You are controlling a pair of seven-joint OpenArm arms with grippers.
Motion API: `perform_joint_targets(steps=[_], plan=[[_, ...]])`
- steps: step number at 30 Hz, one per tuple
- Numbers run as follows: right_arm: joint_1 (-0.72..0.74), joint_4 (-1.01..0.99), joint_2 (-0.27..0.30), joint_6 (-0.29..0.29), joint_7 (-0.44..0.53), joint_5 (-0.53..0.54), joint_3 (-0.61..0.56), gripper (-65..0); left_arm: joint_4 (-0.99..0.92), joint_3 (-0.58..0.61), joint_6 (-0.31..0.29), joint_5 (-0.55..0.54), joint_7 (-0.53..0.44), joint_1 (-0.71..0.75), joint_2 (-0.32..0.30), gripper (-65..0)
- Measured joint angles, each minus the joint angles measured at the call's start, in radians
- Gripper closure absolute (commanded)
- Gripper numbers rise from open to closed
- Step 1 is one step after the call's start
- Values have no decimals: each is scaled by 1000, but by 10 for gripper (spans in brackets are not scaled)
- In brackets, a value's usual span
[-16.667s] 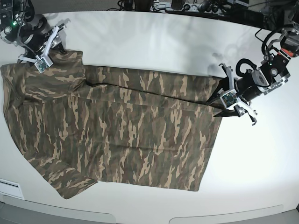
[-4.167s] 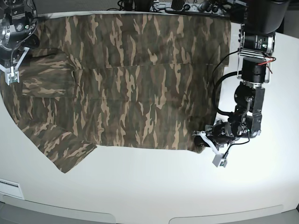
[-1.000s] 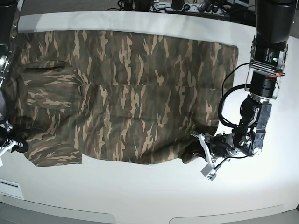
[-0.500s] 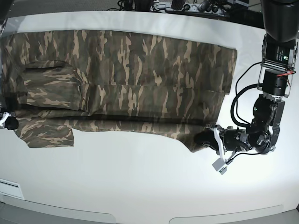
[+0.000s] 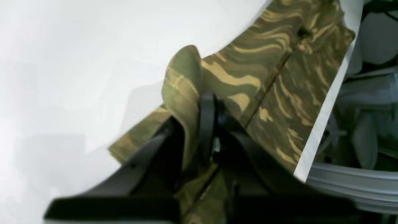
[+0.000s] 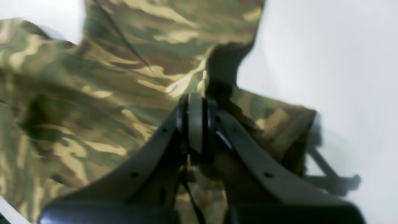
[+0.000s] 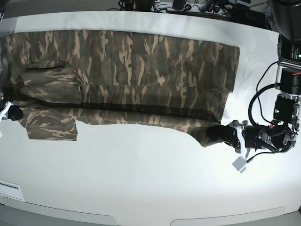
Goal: Fold the T-shirt properly
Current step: 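Pull the shirt edges apart with both grippers to stretch it flat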
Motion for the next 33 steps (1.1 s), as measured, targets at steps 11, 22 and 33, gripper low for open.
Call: perform_joint_targets(steps=[11,22,33], plan=[[-1,0,0,0,-233,184,0,0,1,0,0,-27,108,-5,-34,0],[-26,0,-8,0,-117,2,0,0,3,0,0,-27,105,112,-33,0],[-22,0,-5,0,-114,3,0,-322,3,0,0,-26,105,156,-35,-264]])
